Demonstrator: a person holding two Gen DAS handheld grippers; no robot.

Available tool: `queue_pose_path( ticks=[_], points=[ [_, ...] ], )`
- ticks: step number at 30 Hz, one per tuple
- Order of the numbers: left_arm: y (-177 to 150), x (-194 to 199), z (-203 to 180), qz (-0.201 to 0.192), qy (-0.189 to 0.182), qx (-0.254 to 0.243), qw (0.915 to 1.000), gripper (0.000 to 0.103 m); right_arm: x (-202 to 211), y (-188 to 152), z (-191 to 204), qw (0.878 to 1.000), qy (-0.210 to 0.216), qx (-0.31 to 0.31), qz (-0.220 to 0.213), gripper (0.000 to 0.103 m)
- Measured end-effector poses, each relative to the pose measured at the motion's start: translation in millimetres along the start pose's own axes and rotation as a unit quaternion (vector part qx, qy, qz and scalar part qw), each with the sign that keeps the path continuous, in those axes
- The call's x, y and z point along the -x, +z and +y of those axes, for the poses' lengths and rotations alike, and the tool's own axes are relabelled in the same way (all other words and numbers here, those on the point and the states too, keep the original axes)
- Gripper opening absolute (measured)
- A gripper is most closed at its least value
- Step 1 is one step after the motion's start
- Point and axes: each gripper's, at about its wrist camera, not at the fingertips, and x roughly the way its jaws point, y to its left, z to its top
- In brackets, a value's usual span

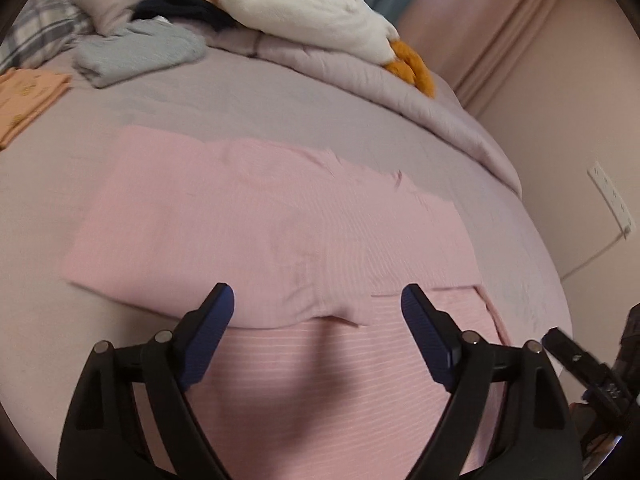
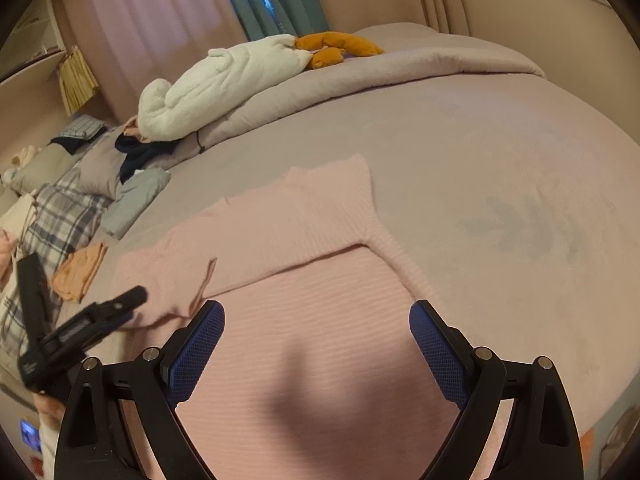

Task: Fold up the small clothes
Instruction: 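Grasp the opposite side edge of the shirt with the right gripper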

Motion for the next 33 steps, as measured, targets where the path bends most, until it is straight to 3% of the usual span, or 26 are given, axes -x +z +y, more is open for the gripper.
queue_pose_path(
  ticks=[7,9,14,21,26,33],
  points=[
    [-8.0,40.7,41.6,-0.027,0.068,0.063,0.9953,0.086,-37.2,6.1,33.2,0.996,0.079,0.015,0.043,0.093],
    [-12.5,49.0,54.6,-0.032,0.086,0.076,0.9929,0.086,-50.0,5.5,48.2,0.993,0.102,0.021,0.059,0.086],
    [-25.9,66.5,85.3,-0.034,0.111,0.119,0.9861,0.086,-86.8,1.1,91.9,0.982,0.146,0.044,0.108,0.056],
    [-36.1,86.1,105.7,-0.042,0.133,0.146,0.9794,0.086,-120.6,-1.0,124.4,0.976,0.143,0.066,0.149,0.053],
    [-38.5,90.3,110.6,-0.044,0.135,0.152,0.9781,0.086,-132.5,-7.8,123.5,0.975,0.127,0.073,0.169,0.050],
    [-40.5,88.5,117.2,-0.036,0.135,0.158,0.9774,0.086,-129.4,-9.8,128.7,0.976,0.101,0.115,0.157,0.013]
  ],
)
